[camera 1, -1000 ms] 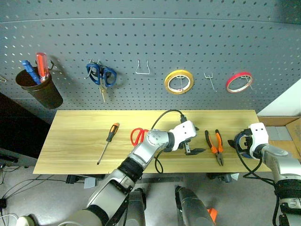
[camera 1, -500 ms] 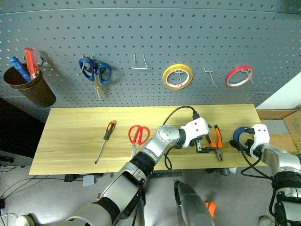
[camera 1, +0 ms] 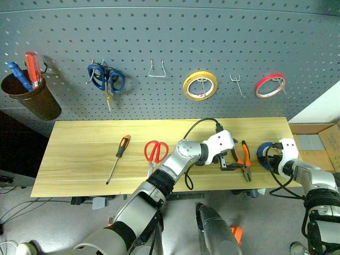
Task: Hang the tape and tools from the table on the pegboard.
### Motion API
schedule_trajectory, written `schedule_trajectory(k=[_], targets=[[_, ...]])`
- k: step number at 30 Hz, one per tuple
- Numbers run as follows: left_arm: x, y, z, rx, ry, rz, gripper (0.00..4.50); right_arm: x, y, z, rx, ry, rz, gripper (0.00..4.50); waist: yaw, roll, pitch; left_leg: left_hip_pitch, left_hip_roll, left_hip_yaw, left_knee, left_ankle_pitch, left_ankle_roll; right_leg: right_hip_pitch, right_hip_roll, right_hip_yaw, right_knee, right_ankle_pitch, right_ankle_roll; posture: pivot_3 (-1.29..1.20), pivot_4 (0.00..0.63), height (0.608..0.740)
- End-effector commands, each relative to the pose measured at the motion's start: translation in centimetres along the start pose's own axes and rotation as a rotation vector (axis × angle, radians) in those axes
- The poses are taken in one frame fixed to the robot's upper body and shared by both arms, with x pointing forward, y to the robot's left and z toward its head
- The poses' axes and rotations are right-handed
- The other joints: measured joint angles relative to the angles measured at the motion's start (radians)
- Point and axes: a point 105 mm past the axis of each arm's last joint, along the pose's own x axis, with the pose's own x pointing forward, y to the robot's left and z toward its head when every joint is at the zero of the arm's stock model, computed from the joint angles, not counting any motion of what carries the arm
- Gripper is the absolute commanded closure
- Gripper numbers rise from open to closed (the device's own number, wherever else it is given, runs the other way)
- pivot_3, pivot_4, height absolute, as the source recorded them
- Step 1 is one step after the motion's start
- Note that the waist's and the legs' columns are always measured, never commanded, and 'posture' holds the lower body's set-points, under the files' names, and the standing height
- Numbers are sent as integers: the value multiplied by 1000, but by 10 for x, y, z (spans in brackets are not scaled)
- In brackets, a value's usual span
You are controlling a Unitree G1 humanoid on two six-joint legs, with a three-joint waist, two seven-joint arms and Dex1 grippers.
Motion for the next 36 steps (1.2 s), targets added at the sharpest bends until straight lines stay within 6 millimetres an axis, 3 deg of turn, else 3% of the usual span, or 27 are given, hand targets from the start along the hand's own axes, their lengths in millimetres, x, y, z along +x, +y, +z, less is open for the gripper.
schedule_trajectory(k=[1,5,9,15,20,25,29,36], targets=[[3,-3,16,4,-66,-18,0,2,2,-15,-155,44,-27,4120,0,0,0,0,0,0,0,0,0,0,0,0,0,0,0,31,387,740],[-10,-3,20,-60,-104,5,0,-11,22,-9,-356,-29,-24,4120,4,1,0,0,0,-1,0,0,0,0,0,-1,0,0,1,12,357,740],[-55,-12,14,-137,-98,59,0,-42,72,-1,-497,-178,-6,4120,3,7,-2,-3,1,-4,-2,0,-1,-2,0,-2,0,-1,1,-1,327,740],[-121,-18,14,-274,-68,261,0,-85,145,14,-567,-403,-16,4120,-8,12,-5,-4,4,-14,-1,3,-11,-5,-1,-7,6,-2,1,-24,252,740],[-148,-14,17,-310,-48,433,0,-99,184,42,-692,-626,-56,4120,-8,9,-36,-6,-6,-20,2,10,-16,-2,-6,-16,9,-6,6,-16,195,740],[-147,-5,18,-316,-51,521,0,-90,189,71,-766,-773,-128,4120,-11,5,-65,-4,-8,-23,1,15,-16,0,-7,-20,12,-5,4,6,163,740],[-140,13,24,-284,-86,550,0,-67,189,97,-770,-813,-74,4120,-10,0,-80,-3,-8,-24,1,19,-13,1,-7,-22,14,-3,2,10,151,740],[-125,31,37,-242,-141,538,0,-34,162,127,-700,-766,-32,4120,-8,-1,-87,-3,-9,-24,1,22,-9,1,-7,-22,15,4,-4,23,146,740]])
